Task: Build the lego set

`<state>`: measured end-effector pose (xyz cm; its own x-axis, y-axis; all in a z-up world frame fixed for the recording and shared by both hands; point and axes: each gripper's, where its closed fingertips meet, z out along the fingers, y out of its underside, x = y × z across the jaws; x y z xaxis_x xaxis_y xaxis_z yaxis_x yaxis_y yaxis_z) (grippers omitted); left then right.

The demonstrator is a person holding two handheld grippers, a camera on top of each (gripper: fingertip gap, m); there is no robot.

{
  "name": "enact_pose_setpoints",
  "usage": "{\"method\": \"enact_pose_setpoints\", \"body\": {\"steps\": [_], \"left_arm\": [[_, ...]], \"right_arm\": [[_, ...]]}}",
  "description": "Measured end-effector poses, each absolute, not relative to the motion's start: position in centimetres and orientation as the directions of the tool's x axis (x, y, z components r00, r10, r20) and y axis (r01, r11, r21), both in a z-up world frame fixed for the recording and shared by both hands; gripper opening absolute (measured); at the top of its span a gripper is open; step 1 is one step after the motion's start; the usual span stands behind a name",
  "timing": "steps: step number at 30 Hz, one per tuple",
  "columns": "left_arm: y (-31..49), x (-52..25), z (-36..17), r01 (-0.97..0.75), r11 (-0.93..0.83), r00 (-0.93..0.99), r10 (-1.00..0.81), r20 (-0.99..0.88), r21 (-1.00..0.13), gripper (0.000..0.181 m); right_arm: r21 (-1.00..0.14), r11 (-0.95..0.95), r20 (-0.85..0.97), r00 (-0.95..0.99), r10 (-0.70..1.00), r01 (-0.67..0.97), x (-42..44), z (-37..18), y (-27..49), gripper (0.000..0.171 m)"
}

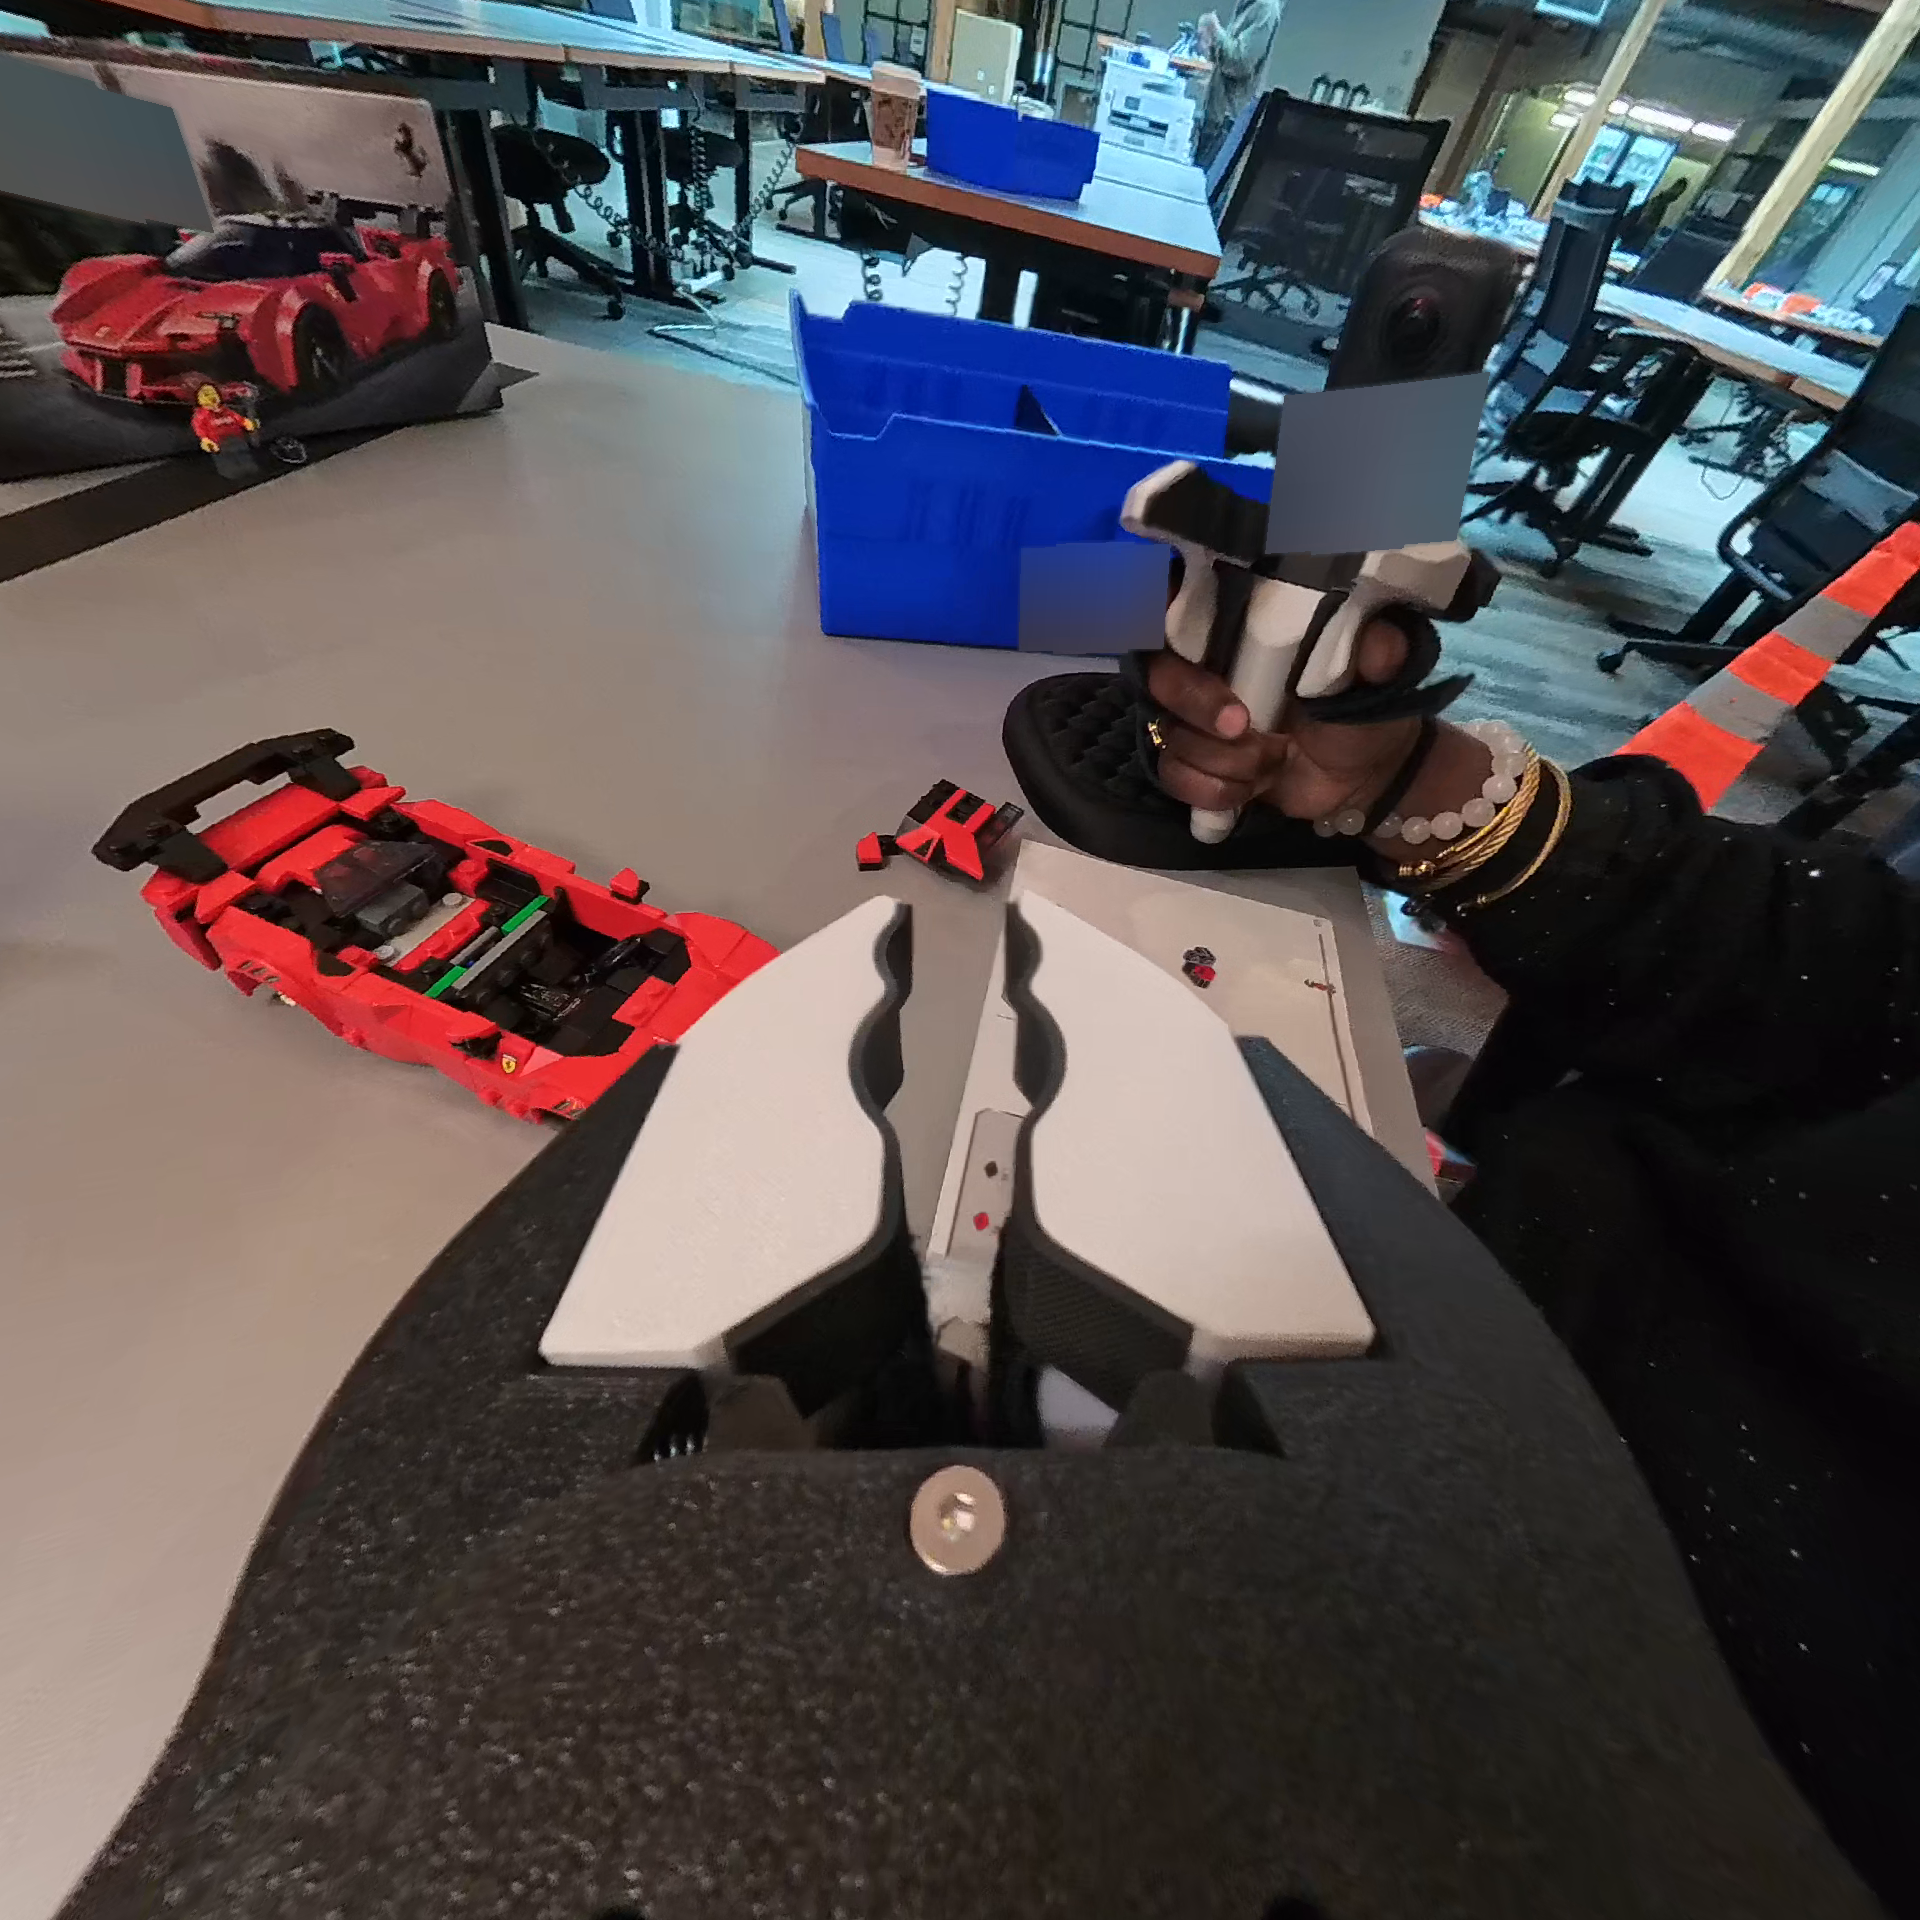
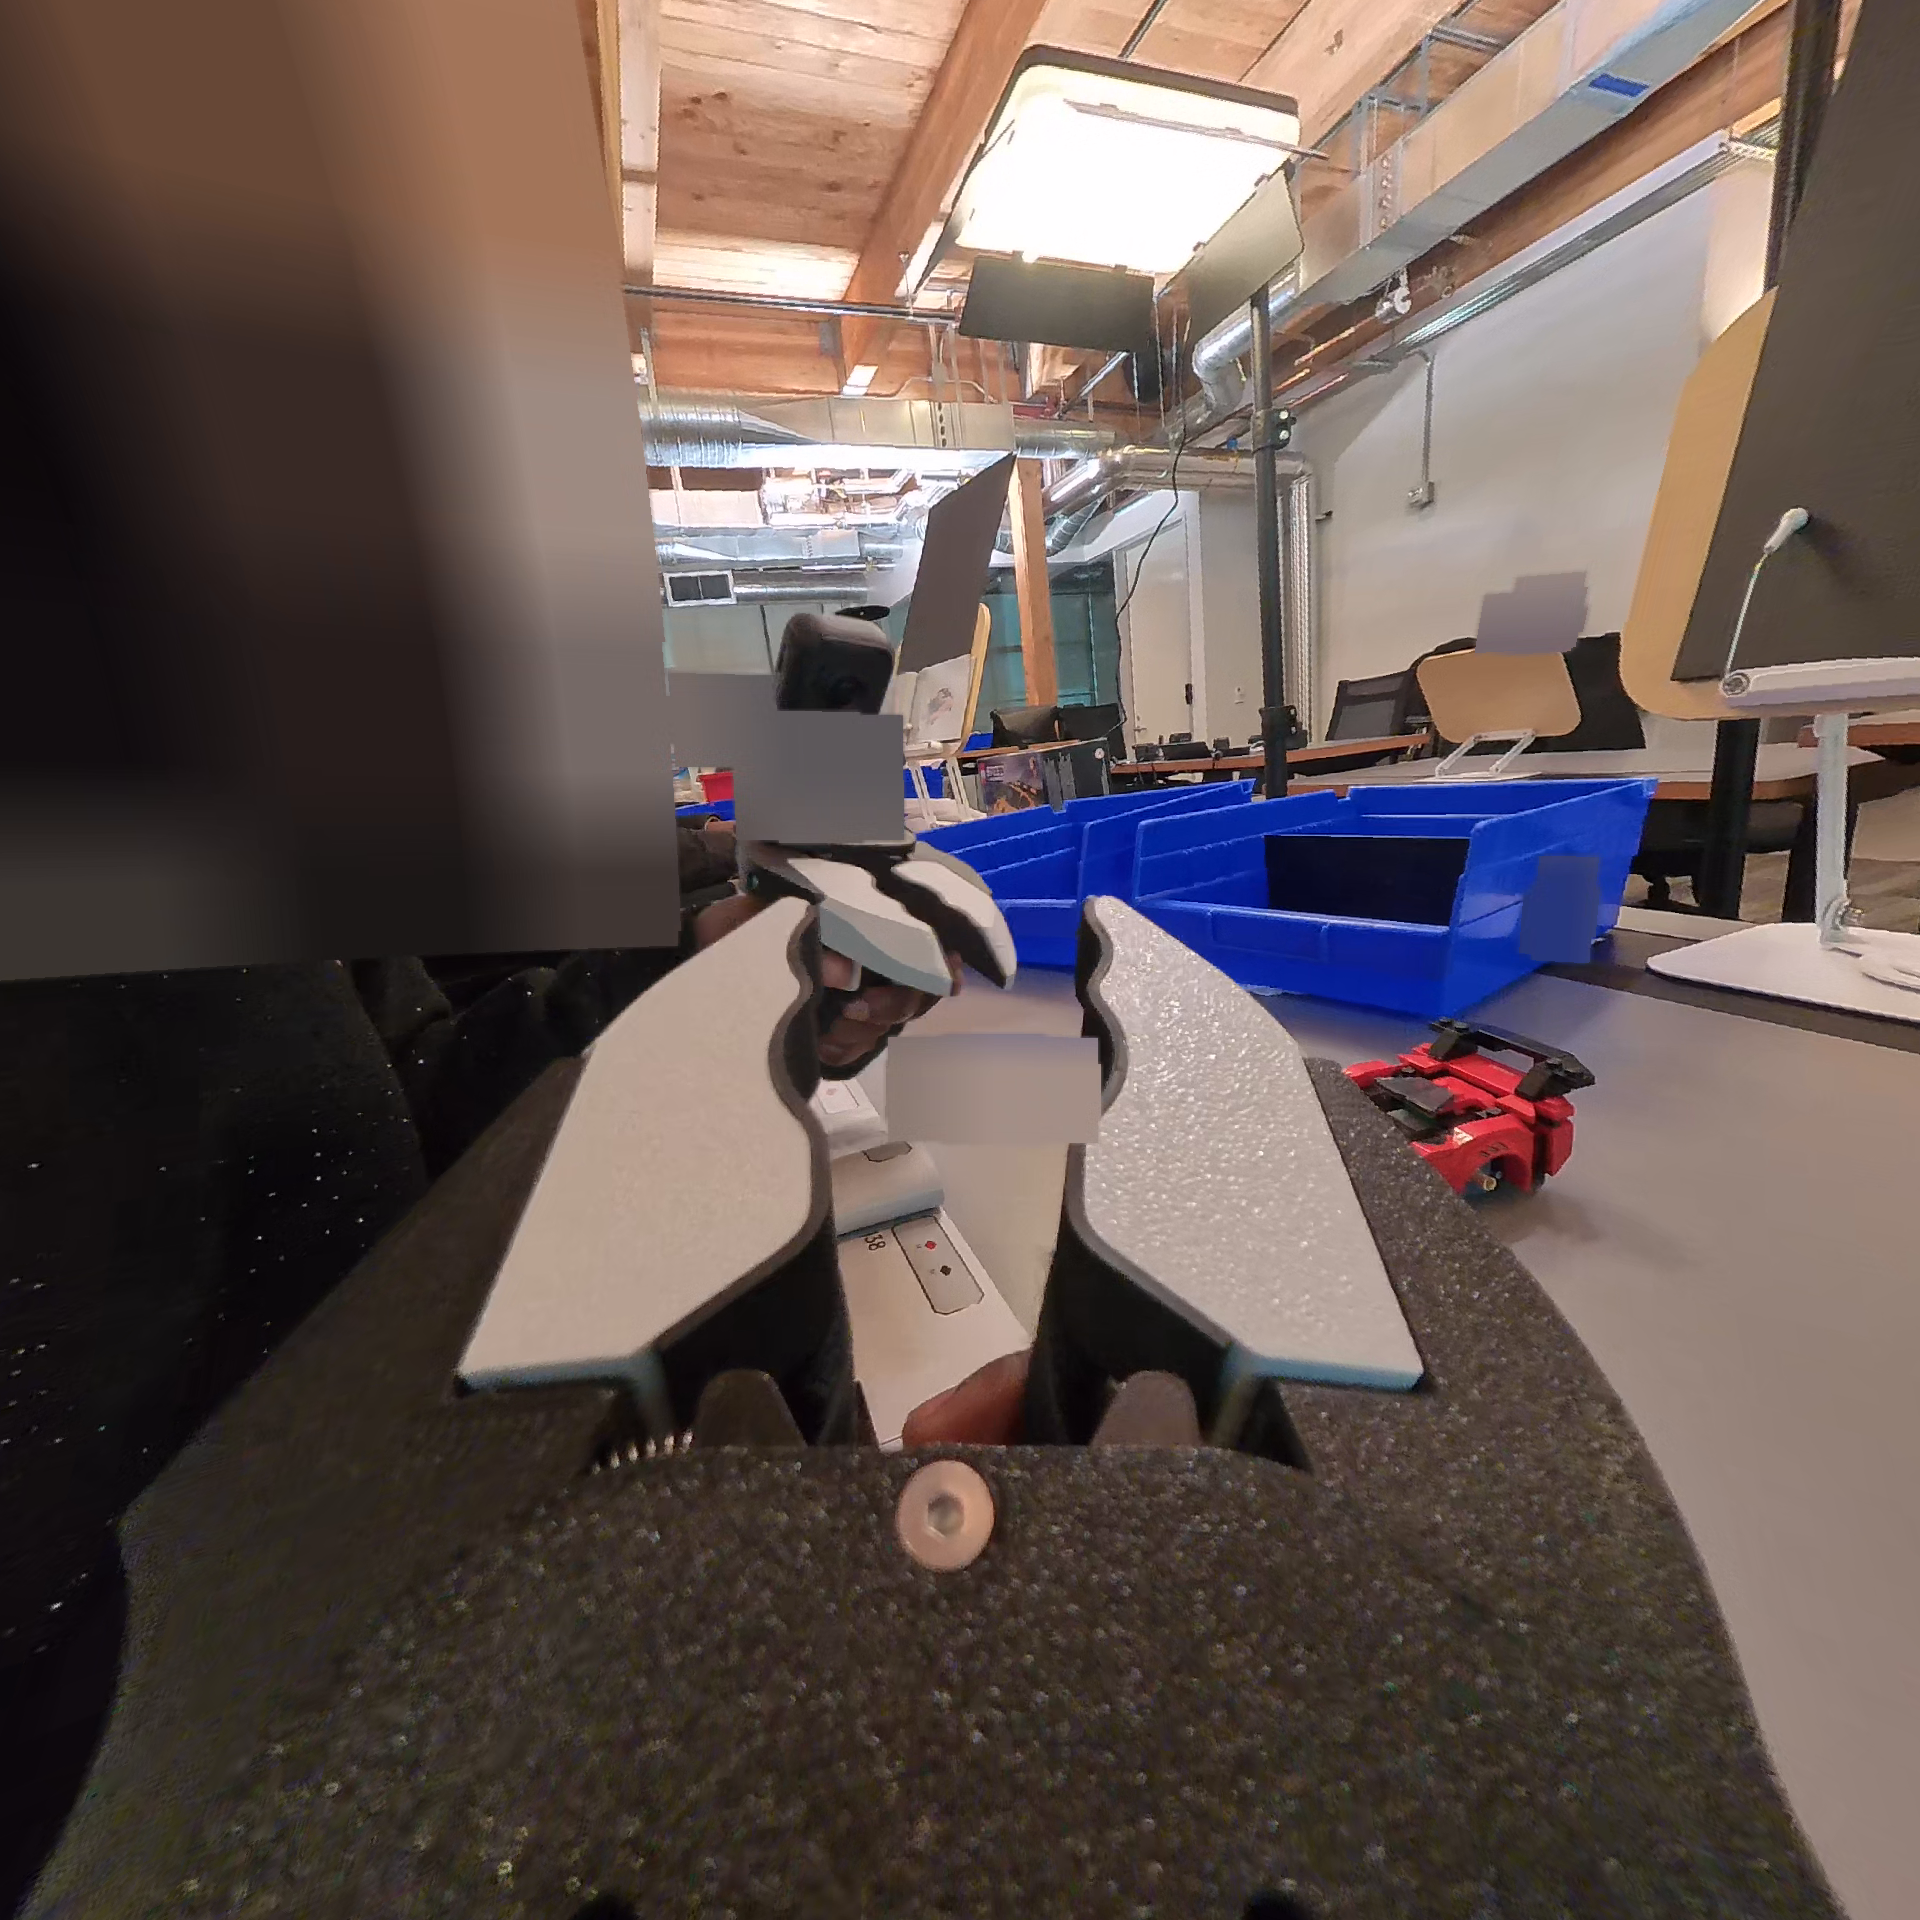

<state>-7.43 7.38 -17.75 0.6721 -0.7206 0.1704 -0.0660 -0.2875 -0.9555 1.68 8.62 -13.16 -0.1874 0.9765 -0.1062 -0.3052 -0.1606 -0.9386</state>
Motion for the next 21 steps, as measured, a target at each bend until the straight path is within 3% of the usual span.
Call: {"method": "enact_pose_setpoints", "body": {"steps": [9,12,15,17,21], "left_arm": [[6.5,-10.1,-15.2,-0.122,-0.247,0.81,-0.585,0.047,-0.961,0.093],[5.7,-12.7,-14.7,-0.171,-0.256,0.876,-0.482,-0.028,-0.951,0.102],[4.3,-14.2,-14.1,-0.159,-0.253,0.898,-0.439,-0.033,-0.954,0.085],[3.4,-14.7,-13.6,-0.146,-0.236,0.898,-0.44,-0.029,-0.961,0.065],[2.1,-15.2,-13.0,-0.164,-0.199,0.879,-0.475,-0.052,-0.966,0.006]], "right_arm": [[-0.937,-0.161,-0.115,-0.161,0.98,-0.309,1.6,-12.9,9.0,0.054],[-0.952,-0.182,-0.168,-0.076,0.983,-0.246,1.5,-12.7,10.1,0.056],[-0.982,-0.178,-0.181,0.048,0.982,-0.066,2.0,-12.3,11.3,0.055],[-0.972,-0.18,-0.177,0.037,0.984,0.149,2.6,-13.3,10.5,0.053],[-0.861,-0.077,-0.121,-0.054,0.991,0.502,4.3,-16.7,7.0,0.002]]}}
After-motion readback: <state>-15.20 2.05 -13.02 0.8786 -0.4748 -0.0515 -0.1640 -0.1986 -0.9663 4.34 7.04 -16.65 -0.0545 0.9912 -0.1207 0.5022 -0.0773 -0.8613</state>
